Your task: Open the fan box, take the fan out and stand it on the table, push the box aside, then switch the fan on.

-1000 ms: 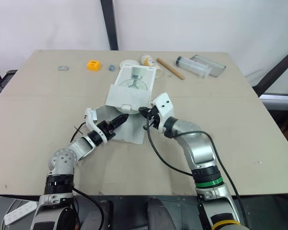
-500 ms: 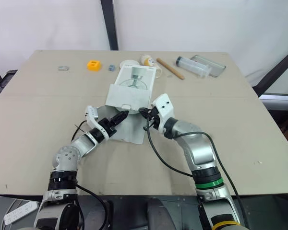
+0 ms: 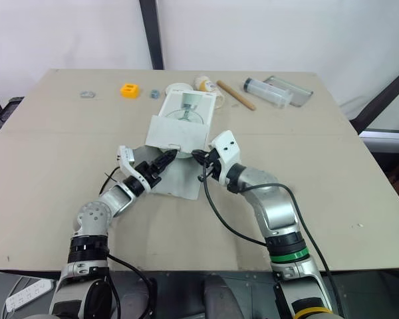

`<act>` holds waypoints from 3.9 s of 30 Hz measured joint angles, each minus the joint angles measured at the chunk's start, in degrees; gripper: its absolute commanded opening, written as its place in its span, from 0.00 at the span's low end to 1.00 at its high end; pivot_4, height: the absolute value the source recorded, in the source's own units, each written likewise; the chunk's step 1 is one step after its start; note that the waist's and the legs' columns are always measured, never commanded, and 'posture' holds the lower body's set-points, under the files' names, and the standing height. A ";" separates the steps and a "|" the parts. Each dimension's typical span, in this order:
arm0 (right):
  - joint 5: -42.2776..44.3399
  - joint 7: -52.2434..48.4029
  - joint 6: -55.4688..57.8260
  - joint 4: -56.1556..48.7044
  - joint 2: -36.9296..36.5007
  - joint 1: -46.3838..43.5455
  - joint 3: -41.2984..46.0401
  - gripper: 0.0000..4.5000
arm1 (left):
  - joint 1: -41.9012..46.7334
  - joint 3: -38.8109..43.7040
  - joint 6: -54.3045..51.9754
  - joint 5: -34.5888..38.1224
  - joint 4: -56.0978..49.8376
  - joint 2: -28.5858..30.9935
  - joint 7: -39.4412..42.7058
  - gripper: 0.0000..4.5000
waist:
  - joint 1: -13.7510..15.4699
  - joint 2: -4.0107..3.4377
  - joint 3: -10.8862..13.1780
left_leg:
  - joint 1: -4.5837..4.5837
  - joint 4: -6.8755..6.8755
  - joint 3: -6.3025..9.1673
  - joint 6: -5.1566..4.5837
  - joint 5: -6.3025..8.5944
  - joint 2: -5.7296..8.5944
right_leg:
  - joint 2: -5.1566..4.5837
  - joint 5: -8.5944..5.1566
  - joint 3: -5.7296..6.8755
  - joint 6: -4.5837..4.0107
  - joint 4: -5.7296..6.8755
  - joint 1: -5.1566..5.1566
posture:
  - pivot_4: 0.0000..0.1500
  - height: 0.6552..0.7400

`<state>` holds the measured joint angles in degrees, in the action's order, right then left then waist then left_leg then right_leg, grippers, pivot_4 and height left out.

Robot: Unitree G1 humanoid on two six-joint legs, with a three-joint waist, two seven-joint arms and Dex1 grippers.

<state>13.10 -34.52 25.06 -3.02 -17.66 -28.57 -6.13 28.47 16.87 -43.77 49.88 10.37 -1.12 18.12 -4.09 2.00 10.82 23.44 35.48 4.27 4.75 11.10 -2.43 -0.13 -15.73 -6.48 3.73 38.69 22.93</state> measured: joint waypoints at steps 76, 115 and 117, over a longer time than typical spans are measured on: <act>4.54 -1.00 0.27 -3.58 0.76 -1.50 1.26 0.00 | -14.02 1.41 -17.22 29.29 -17.77 7.99 -15.22 0.21 | -0.15 0.01 0.01 | 0.18 -0.12 0.01 0.05 0.04 -0.05 | -0.02 0.18 0.03 -0.11 -0.42 0.03 | 1.00 1.00; -1.33 0.37 -5.69 9.06 2.13 -5.96 0.86 0.00 | -9.56 2.48 -11.55 27.46 -9.53 11.00 -14.21 1.00 | -0.14 0.00 0.01 | 0.21 -0.12 0.01 0.04 0.04 -0.04 | -0.02 0.31 0.04 -0.30 -0.42 0.03 | 1.00 1.00; -1.49 0.21 -5.73 9.06 2.12 -5.97 0.84 0.00 | -8.70 2.96 -11.50 27.74 -7.85 10.86 -13.58 1.00 | -0.15 0.00 0.01 | 0.20 -0.12 0.01 0.04 0.04 -0.05 | -0.02 0.31 0.04 -0.31 -0.43 0.04 | 1.00 1.00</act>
<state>11.60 -34.31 19.34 6.04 -15.54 -34.53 -5.29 19.77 19.83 -55.27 77.63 2.52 9.74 4.55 -4.23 2.00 10.83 23.64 35.35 4.28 4.80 11.14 -2.48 -0.15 -15.42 -6.45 3.42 38.26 22.97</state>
